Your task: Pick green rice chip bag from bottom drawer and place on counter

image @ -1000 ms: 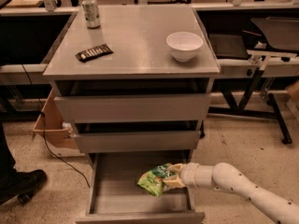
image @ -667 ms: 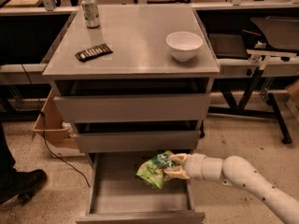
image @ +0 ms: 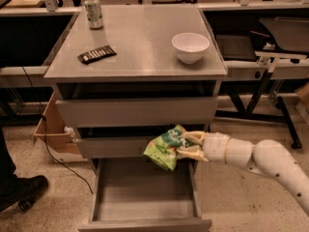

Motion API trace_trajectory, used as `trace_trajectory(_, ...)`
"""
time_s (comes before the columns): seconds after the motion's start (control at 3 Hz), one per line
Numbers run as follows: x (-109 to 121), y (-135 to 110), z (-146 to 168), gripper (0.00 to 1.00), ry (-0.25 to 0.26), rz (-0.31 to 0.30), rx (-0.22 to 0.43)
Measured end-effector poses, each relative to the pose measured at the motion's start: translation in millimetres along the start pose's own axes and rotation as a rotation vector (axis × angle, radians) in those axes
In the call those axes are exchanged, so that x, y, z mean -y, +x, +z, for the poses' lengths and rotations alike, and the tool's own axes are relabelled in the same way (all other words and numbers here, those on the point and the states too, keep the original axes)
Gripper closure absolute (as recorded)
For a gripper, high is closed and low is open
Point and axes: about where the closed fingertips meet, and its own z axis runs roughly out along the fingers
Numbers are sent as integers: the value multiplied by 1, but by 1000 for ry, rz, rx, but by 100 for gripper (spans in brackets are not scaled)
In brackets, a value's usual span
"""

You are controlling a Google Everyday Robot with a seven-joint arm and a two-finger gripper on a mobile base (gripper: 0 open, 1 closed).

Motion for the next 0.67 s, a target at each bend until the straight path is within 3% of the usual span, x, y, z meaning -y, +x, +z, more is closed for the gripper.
trace_trajectory(0.67,50,-102,-49,100,95,-141,112)
